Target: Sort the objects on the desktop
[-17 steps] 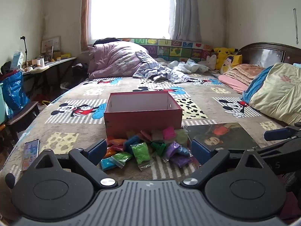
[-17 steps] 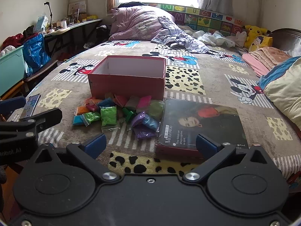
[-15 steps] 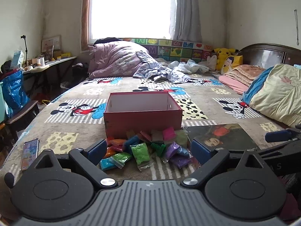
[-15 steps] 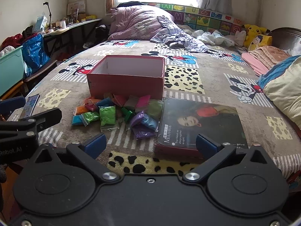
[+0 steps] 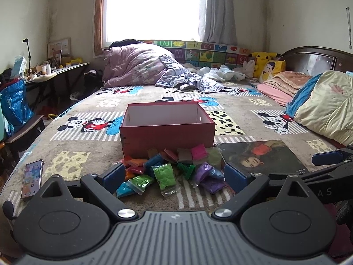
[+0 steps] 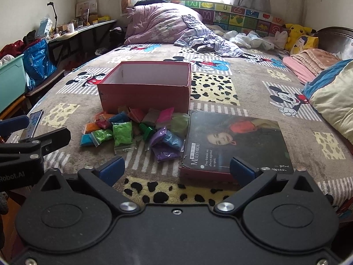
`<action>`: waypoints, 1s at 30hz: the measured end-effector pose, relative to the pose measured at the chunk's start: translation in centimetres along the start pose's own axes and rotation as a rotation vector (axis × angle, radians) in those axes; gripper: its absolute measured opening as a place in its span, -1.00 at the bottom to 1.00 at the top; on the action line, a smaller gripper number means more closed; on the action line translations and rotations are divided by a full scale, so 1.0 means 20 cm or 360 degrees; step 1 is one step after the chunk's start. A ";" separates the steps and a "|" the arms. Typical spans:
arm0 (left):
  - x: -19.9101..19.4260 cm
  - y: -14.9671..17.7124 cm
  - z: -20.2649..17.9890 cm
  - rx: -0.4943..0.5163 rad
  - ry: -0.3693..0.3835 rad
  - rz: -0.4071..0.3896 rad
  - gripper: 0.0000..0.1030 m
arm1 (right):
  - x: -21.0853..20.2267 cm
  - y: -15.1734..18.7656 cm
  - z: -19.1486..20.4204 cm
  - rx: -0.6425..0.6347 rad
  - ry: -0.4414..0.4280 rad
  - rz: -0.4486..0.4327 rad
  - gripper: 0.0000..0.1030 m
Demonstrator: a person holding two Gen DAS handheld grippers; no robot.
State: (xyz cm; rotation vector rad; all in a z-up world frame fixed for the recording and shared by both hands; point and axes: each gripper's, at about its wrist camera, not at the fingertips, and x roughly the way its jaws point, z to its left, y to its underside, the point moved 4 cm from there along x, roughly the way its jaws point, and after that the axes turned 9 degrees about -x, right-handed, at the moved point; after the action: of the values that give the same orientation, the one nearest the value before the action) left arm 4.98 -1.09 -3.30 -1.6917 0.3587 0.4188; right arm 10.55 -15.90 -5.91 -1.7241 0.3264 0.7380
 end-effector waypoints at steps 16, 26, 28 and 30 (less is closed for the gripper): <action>0.04 0.01 -0.01 0.0002 -0.0006 -0.0008 0.87 | 0.07 0.00 -0.01 0.0000 -0.0013 0.0037 0.99; 0.06 0.01 -0.01 -0.0001 -0.0002 -0.0017 0.87 | 0.08 -0.03 -0.01 -0.0007 -0.0016 0.0044 0.99; 0.06 0.00 0.00 -0.0004 -0.0001 -0.0018 0.87 | 0.09 -0.02 -0.01 -0.0004 -0.0018 0.0046 0.99; 0.06 0.00 0.00 -0.0006 -0.0001 -0.0019 0.87 | 0.10 -0.02 -0.01 -0.0005 -0.0020 0.0047 0.99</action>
State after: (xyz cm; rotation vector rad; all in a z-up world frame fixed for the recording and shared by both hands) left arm 5.95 -1.16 -3.89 -1.6967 0.3472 0.4115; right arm 12.30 -15.77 -6.87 -1.7200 0.3430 0.7709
